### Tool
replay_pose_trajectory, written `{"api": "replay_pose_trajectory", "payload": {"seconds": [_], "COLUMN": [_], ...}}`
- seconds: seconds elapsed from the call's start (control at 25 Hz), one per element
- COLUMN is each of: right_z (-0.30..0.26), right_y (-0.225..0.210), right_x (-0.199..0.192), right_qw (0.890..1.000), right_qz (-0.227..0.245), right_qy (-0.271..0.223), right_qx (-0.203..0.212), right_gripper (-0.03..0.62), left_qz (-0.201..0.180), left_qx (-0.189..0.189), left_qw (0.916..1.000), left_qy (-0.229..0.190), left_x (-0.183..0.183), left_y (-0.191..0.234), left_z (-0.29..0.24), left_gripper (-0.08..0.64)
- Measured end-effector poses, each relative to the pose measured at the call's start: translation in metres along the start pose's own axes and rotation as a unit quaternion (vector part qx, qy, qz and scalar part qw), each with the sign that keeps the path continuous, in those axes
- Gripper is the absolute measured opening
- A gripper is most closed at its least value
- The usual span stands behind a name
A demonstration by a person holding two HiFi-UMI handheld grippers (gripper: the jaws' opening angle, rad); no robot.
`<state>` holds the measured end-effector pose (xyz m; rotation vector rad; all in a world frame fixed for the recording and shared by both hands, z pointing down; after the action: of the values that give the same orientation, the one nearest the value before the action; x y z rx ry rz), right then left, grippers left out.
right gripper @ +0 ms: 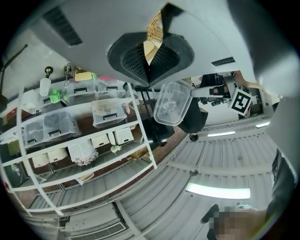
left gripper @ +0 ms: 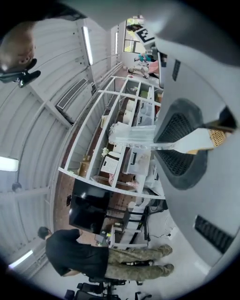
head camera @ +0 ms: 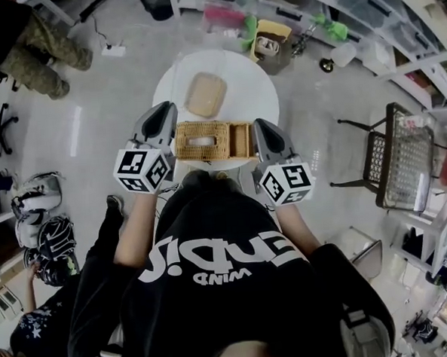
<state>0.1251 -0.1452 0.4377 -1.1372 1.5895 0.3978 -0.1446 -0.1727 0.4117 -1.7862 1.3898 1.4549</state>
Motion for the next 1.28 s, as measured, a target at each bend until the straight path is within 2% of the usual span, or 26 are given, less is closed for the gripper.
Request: {"api": "replay_pose_trajectory", "payload": {"seconds": [0.2,0.6,0.96,1.28], "right_z": [0.003,0.03,0.077,0.139], "right_y": [-0.003,0.019,0.078,0.121], "right_x": [-0.01,-0.027,-0.062,-0.084], "right_qw": [1.0,0.999,1.0,0.999], "right_qz": [0.007,0.007,0.017,0.027], "right_qy": [0.004,0.003,-0.009,-0.018], "right_qx": [0.026,0.032,0.022,-0.006], "right_gripper": [-0.006,-0.006,-0.006,-0.006], "left_qz": [0.009,0.026,0.025,0.02], "left_qx": [0.029,0.054,0.054,0.021], "left_qw": [0.9995,0.9981,0.9978,0.9991], "left_qy": [-0.006,-0.011,-0.029,-0.032], "left_x": [-0.023,-0.052,-0.079,-0.095], "left_y": [-0.019,-0.033,-0.042,-0.07], "left_z": [0.037,0.089,0.158,0.215], "left_gripper": [0.043,0.043,0.043,0.043]}}
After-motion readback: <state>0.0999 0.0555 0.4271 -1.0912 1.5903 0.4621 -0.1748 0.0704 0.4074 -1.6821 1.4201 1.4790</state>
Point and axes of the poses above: the fingertips, and each gripper's own axes: z backward along the fingers, y to its left, x out of its top, the point moved 7 cm from there along z, backward along the fingers, and after that the axes turned 8 degrees about y, right-handed, at the moved point
